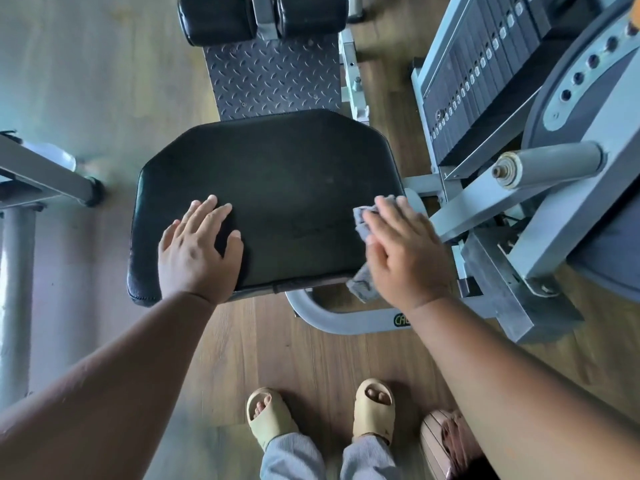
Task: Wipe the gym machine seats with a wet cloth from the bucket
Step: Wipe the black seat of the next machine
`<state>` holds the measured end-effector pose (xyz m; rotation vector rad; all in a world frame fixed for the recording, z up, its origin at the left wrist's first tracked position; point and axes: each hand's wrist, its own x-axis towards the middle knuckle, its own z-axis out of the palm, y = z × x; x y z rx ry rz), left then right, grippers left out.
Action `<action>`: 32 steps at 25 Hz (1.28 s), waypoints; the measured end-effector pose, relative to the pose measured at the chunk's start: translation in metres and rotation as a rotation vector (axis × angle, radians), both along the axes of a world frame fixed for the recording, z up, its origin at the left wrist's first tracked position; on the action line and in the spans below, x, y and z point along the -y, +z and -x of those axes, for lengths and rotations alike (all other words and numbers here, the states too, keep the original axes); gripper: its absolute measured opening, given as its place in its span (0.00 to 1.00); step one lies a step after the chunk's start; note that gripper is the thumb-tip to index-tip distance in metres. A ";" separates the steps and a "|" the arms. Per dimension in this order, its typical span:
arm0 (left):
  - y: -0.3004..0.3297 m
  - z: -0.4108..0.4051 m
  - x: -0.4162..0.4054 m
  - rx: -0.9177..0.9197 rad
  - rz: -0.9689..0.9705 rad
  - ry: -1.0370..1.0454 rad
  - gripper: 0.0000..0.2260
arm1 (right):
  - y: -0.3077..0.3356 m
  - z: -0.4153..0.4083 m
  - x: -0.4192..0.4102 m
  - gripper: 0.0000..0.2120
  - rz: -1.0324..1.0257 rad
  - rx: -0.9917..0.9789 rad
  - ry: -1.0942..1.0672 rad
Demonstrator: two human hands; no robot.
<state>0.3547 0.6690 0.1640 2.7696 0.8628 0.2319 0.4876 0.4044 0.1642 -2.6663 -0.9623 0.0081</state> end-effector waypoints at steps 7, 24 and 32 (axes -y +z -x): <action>-0.001 -0.002 0.001 0.000 -0.031 0.004 0.22 | 0.003 -0.070 -0.074 0.20 0.146 -0.074 -0.068; -0.003 -0.001 -0.002 -0.011 -0.054 -0.014 0.22 | 0.002 -0.099 -0.138 0.29 0.244 -0.173 0.026; 0.002 -0.001 -0.002 -0.019 -0.038 -0.009 0.22 | 0.002 -0.077 -0.088 0.26 0.203 -0.085 0.360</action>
